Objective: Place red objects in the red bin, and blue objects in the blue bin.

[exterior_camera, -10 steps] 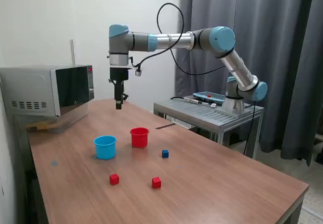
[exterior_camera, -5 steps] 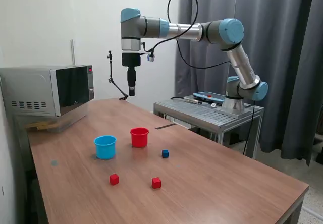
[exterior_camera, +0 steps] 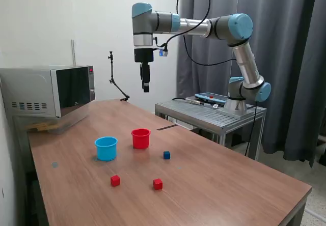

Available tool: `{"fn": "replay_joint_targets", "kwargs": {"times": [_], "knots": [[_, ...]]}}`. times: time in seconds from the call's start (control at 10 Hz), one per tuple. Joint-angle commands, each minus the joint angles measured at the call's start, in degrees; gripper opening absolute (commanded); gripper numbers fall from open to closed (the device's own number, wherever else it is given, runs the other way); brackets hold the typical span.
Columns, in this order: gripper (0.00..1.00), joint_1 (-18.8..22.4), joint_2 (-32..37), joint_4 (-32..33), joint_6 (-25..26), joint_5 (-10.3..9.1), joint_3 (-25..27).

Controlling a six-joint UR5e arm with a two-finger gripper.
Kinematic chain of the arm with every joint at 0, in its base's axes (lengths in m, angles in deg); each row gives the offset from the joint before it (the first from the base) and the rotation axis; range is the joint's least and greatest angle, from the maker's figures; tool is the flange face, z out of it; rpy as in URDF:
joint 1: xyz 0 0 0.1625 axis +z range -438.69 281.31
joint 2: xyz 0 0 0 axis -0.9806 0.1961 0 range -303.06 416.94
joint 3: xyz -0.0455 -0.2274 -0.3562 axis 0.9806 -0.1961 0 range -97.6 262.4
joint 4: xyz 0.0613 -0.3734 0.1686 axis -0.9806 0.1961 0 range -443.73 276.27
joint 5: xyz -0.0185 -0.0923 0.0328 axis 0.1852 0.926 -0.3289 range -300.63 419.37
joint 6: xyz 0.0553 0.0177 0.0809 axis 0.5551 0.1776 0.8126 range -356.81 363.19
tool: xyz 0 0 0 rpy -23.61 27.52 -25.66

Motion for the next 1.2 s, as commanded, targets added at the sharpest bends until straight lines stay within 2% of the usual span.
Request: {"fn": "replay_joint_targets", "kwargs": {"times": [0.0,0.6,0.9,1.1], "knots": [[1.00,1.4,1.7,-0.3,0.1,-0.20,2.4],[1.00,5.0,5.9,1.7,1.5,-0.03,9.0],[1.00,6.3,8.2,9.5,6.3,0.50,13.7],[1.00,6.3,8.9,13.4,7.2,0.67,16.6]]}}
